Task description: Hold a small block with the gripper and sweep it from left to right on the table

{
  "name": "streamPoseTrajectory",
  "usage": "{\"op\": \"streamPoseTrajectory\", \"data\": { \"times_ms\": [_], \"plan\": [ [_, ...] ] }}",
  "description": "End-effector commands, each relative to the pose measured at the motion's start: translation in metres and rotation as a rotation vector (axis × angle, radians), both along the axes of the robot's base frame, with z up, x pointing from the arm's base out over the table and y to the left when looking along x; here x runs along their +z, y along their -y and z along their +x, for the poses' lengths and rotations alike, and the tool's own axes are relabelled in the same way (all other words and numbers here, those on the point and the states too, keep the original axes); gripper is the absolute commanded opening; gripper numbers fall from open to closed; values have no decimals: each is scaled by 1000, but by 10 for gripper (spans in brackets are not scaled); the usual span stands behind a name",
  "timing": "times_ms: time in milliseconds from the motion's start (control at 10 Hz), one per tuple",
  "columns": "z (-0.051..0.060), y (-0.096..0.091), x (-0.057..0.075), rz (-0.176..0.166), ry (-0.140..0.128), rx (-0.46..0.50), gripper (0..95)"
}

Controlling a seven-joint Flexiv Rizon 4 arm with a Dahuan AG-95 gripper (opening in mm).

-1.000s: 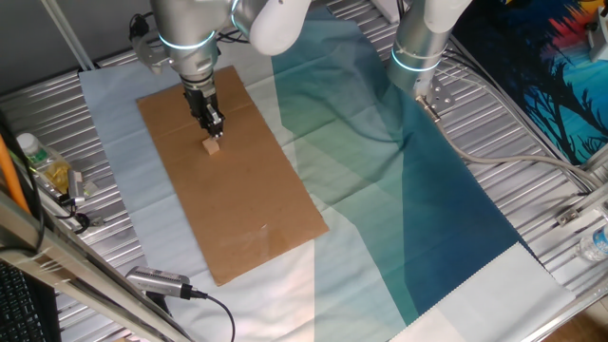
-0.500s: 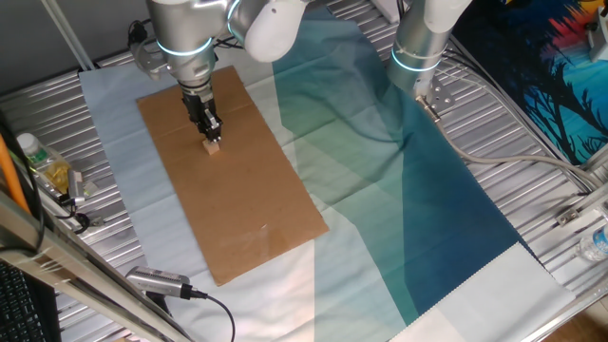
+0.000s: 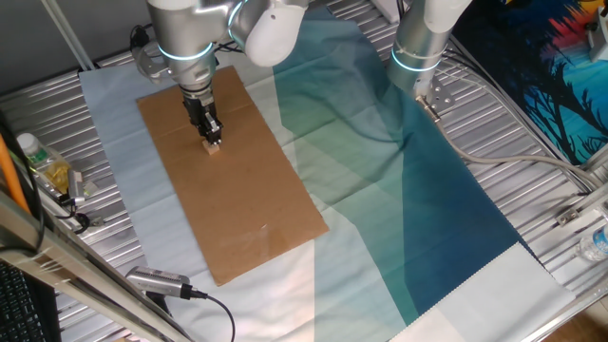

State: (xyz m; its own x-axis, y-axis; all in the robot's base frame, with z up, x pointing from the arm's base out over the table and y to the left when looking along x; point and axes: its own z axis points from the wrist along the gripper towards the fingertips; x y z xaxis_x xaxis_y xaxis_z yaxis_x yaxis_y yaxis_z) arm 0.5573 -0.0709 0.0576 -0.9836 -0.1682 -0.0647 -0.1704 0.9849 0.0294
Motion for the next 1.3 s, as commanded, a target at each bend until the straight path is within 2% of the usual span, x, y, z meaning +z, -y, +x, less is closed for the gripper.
{"op": "streamPoseTrajectory", "data": {
  "times_ms": [100, 1300],
  "plan": [
    [0, 0, 0, -1, 3, 2, 380],
    [0, 0, 0, -6, 3, 17, 380]
  ]
}}
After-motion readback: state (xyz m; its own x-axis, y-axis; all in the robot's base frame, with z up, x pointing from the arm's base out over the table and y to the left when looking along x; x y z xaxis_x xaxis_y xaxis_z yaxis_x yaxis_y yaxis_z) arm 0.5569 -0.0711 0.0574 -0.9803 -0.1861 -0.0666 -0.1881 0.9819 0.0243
